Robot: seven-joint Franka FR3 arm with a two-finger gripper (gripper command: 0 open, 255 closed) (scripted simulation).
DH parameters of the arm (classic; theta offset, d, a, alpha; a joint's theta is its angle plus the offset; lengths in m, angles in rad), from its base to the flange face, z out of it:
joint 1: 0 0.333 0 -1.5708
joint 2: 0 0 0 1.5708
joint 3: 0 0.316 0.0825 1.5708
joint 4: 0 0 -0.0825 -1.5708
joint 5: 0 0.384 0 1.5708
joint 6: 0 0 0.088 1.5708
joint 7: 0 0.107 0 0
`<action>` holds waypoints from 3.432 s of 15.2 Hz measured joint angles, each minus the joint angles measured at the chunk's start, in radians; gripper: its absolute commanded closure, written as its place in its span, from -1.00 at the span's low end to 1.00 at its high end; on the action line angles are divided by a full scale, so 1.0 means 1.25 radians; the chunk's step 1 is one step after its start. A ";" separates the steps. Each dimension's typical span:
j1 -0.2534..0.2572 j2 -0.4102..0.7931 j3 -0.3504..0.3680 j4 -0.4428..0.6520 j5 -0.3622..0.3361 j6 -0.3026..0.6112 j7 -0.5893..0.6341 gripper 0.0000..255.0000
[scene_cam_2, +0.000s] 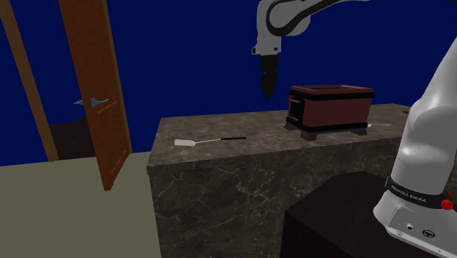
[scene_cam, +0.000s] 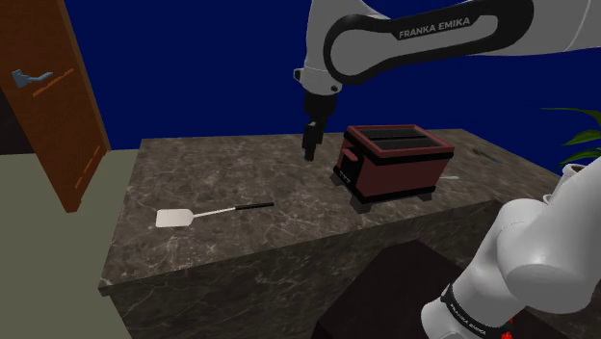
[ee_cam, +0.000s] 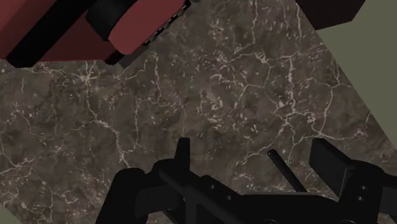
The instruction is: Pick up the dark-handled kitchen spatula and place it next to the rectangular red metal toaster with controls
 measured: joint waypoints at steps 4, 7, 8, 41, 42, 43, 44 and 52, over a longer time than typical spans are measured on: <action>0.021 0.101 0.015 0.062 -0.001 0.035 -0.063 -1.00; 0.040 0.177 0.034 0.121 -0.004 0.048 -0.100 -1.00; 0.044 0.201 0.038 0.140 -0.005 0.051 -0.117 -1.00; 0.133 0.536 0.112 0.369 -0.064 0.134 -0.264 1.00; 0.133 0.536 0.112 0.369 -0.064 0.134 -0.264 1.00; 0.133 0.536 0.112 0.369 -0.064 0.134 -0.264 1.00; 0.133 0.536 0.112 0.369 -0.064 0.134 -0.264 1.00; 0.132 0.513 0.116 0.401 -0.056 0.081 -0.269 1.00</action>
